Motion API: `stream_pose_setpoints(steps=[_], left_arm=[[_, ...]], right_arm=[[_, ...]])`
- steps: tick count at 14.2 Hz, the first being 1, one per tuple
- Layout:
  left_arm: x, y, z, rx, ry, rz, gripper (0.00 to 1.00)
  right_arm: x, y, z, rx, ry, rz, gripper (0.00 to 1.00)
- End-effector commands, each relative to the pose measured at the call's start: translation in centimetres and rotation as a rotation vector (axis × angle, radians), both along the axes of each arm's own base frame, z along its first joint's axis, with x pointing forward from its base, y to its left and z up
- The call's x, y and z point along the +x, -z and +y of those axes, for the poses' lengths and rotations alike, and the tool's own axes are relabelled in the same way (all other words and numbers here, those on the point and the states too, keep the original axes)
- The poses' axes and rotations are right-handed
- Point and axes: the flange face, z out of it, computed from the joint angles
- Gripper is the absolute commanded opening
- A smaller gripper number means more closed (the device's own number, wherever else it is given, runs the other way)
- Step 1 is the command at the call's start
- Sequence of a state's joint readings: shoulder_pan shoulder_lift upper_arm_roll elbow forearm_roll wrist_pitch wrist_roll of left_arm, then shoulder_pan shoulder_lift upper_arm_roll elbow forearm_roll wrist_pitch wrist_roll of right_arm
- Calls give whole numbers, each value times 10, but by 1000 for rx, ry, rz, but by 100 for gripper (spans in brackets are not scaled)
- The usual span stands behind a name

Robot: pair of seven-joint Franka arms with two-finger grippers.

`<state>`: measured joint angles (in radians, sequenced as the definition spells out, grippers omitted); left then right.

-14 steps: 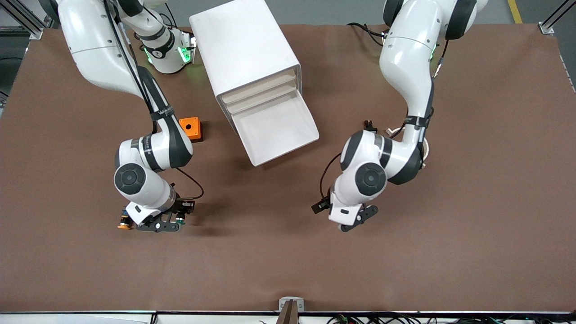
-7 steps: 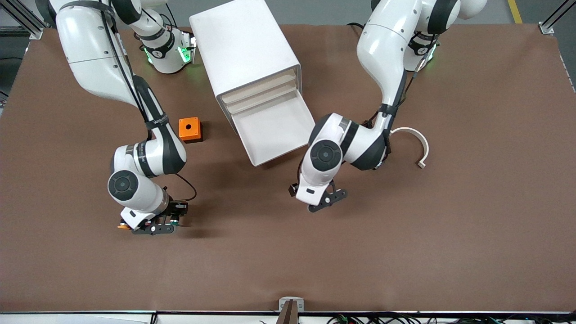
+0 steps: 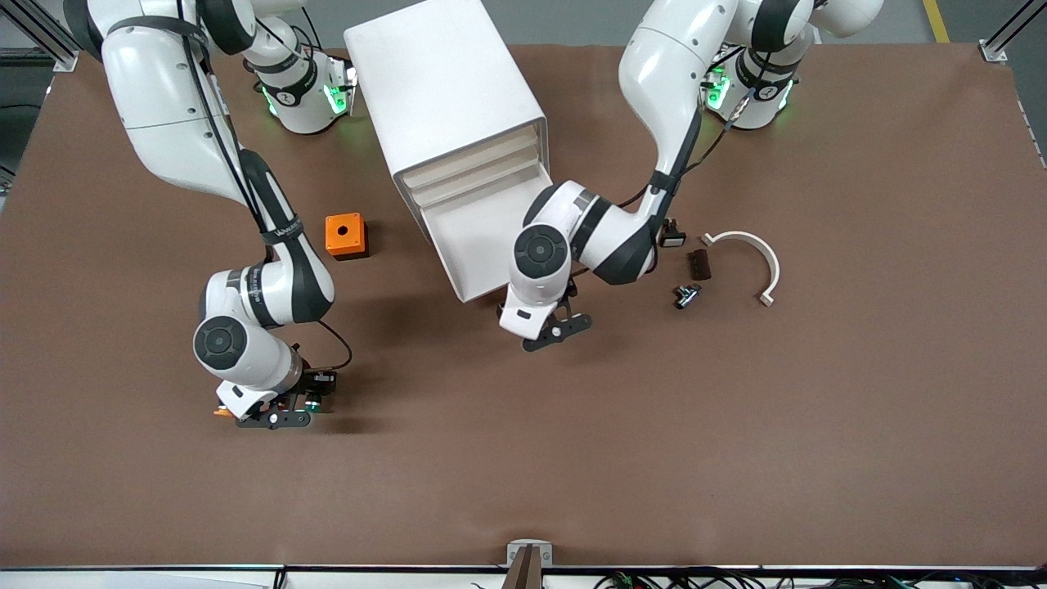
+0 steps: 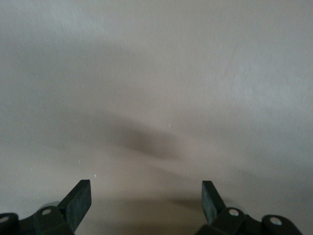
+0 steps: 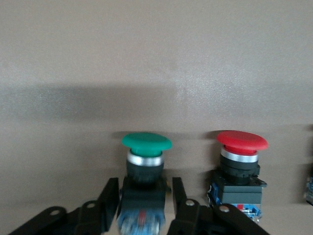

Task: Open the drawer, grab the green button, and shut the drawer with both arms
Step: 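Push the drawer closed with the left gripper while the right gripper withdraws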

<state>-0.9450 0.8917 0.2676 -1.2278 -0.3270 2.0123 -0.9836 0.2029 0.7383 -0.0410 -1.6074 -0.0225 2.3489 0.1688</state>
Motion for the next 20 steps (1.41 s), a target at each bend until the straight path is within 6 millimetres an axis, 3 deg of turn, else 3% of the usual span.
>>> stream_pose_setpoints(steps=[1,3,7,10,15,17,20], left_arm=[[-24,-6,-10,22,11,29,99],[-41,-4,-22,25,8,62,99],[-67,-3,-44,6,5,102,99],[-86,-1,-59,-6,-5,131,99],[-115,9,-77,-37,-59,222,99],[-119,8,-80,-66,-85,260,99],[-123,11,-84,-106,-122,314,99]], right_arm=[[4,-11,1,9,-1,-15,100],[2,-30,-3,-1,-4,20,100],[-3,-109,-24,-14,18,64,100],[-23,-179,-62,-13,15,139,100],[-69,-284,-102,-2,30,202,100],[-83,-310,-112,0,37,210,100],[-96,-331,-130,2,65,218,100]])
